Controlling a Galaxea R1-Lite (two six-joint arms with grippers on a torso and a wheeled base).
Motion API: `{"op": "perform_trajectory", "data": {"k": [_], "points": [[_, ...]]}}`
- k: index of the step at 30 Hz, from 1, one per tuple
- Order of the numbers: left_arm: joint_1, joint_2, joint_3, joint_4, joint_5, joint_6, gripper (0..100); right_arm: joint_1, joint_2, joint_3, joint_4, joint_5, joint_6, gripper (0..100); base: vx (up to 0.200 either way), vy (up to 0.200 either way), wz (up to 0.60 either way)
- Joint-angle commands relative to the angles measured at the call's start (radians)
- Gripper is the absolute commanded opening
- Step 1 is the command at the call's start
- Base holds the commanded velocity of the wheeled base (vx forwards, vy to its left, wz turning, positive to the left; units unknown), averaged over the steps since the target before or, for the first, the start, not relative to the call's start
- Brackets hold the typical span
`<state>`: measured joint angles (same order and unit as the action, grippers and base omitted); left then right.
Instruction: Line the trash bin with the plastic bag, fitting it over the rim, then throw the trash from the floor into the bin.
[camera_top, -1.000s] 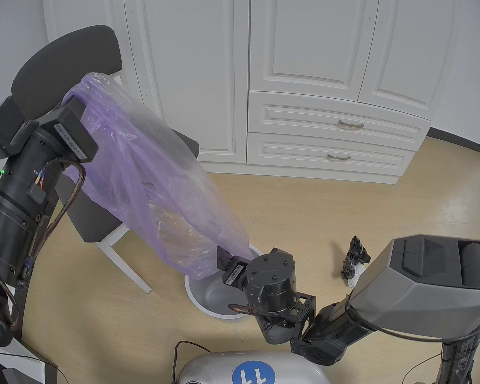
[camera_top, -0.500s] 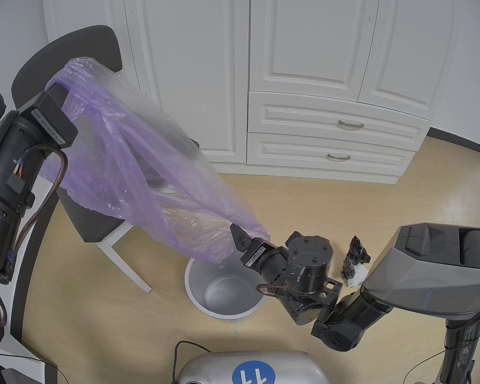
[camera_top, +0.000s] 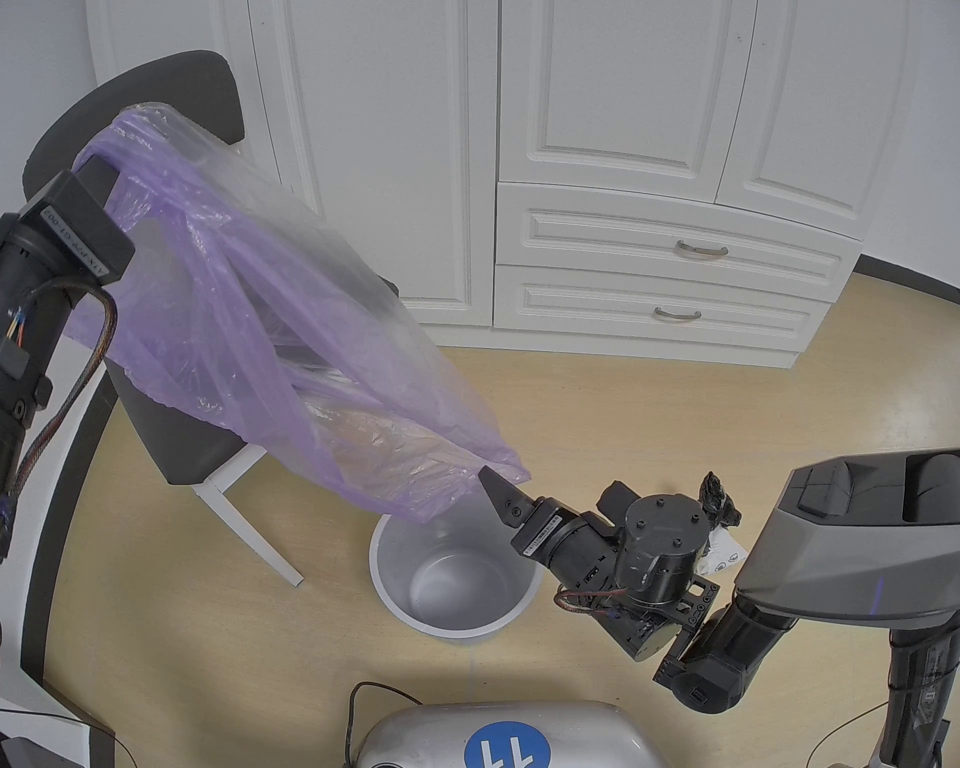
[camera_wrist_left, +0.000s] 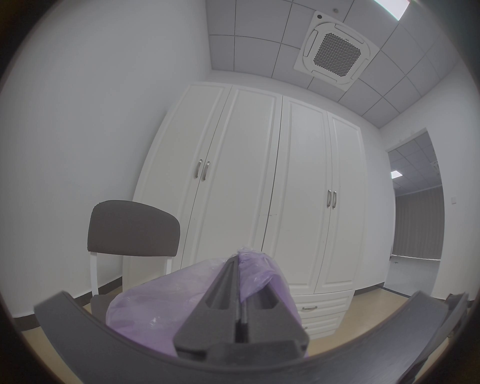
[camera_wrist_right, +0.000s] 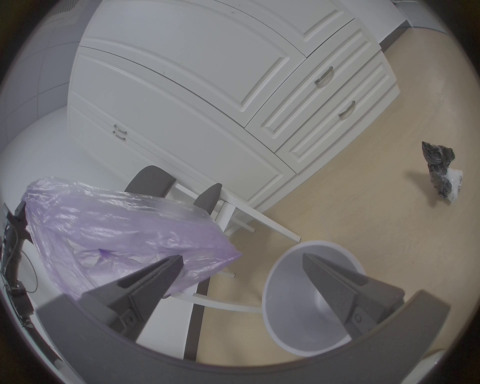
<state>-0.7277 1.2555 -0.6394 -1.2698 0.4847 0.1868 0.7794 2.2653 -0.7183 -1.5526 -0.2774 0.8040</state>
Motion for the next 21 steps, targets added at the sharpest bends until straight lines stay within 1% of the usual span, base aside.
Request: {"op": "perform_trajectory", "data": {"k": [1, 9, 12, 15, 18, 21], "points": [[0.001, -0.001, 0.000, 0.000, 0.000, 0.000, 0, -0.002, 0.010, 0.005, -0.018, 0.000, 0.000, 100, 0.000, 0.000, 0.00], [-0.001, -0.001, 0.003, 0.000, -0.001, -0.001, 0, -0.002, 0.022, 0.000, -0.018, -0.003, -0.002, 100, 0.000, 0.000, 0.00], [-0.026, -0.001, 0.004, 0.001, 0.000, -0.001, 0, -0.003, 0.013, -0.006, -0.018, -0.009, -0.008, 100, 0.000, 0.000, 0.00], [-0.032, -0.001, 0.004, 0.003, 0.000, -0.001, 0, -0.003, 0.011, -0.007, -0.018, -0.012, -0.009, 100, 0.000, 0.000, 0.00], [-0.033, -0.001, 0.007, 0.004, 0.000, 0.000, 0, -0.006, -0.020, -0.012, -0.018, -0.017, -0.043, 100, 0.000, 0.000, 0.00], [-0.033, -0.001, 0.007, 0.004, 0.000, 0.000, 0, -0.008, -0.029, -0.012, -0.018, -0.020, -0.052, 100, 0.000, 0.000, 0.00]]}}
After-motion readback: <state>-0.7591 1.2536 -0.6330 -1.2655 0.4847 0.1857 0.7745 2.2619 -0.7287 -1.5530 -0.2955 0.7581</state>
